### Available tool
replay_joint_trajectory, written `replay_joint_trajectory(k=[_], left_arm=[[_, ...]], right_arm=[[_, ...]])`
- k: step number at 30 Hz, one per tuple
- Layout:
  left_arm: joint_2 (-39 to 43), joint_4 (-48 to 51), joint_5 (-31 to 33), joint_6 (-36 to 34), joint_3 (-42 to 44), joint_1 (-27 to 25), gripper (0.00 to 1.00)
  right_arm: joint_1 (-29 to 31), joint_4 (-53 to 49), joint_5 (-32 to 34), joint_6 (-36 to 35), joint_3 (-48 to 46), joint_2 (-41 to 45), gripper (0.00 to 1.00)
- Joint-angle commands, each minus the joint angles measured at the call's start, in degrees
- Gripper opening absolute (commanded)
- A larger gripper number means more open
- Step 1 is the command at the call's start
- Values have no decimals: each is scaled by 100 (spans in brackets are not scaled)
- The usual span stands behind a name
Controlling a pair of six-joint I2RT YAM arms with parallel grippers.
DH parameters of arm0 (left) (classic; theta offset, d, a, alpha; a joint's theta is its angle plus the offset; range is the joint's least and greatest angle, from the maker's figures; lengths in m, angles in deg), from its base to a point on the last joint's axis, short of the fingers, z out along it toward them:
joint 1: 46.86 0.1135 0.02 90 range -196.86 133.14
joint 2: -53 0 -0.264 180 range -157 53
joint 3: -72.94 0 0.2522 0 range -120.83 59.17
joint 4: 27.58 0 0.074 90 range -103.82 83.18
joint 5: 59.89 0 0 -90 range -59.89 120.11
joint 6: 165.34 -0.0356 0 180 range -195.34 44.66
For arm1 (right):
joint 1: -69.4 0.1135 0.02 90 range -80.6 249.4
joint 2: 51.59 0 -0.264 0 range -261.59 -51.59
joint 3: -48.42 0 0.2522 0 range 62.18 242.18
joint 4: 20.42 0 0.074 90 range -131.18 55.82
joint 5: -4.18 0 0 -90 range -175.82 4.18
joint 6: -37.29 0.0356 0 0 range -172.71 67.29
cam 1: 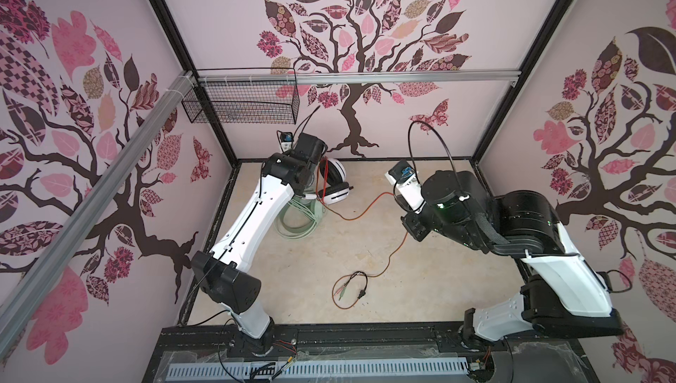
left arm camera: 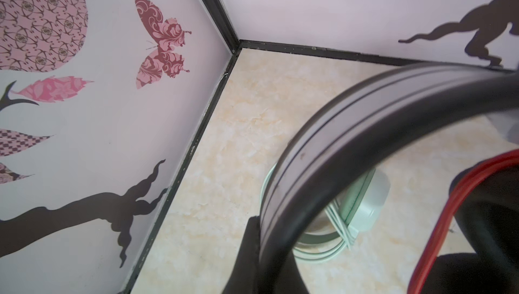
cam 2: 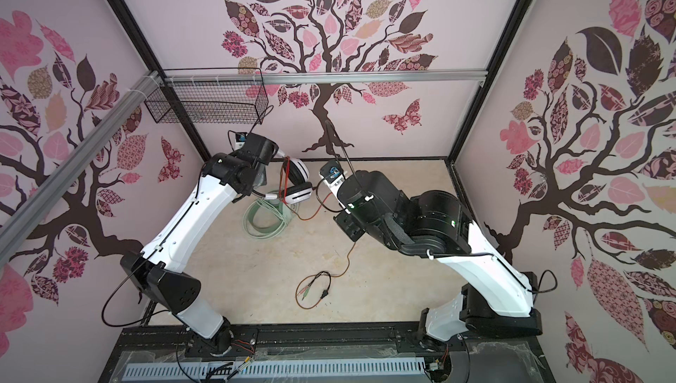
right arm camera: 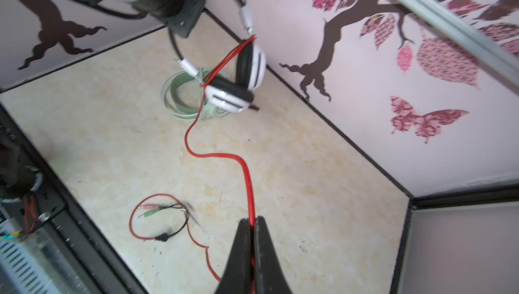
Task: Wrap the headphones
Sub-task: 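Lower the white headset with the left gripper while the right lifts the cable over it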
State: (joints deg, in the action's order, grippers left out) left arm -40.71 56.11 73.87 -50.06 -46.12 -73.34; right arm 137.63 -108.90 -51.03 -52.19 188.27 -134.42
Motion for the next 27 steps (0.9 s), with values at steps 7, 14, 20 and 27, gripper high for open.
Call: replay_joint_trajectory(k=[7, 14, 20, 27], left_arm=[[1103, 151, 137, -142, 1339, -432, 0], [1895, 309, -1371, -351, 1516, -666, 0], [2532, 587, -2170, -525, 1478, -1245, 0], [2808, 1200, -2444, -394, 1507, -1691, 0]], right_arm=[[31, 1097, 1662, -1019, 411, -188, 0], [-334, 2038, 1280, -1476, 4, -182, 0], [-1254, 2665, 306, -1552, -568, -251, 0], [-2003, 2928, -178, -1506, -750, -443, 0]])
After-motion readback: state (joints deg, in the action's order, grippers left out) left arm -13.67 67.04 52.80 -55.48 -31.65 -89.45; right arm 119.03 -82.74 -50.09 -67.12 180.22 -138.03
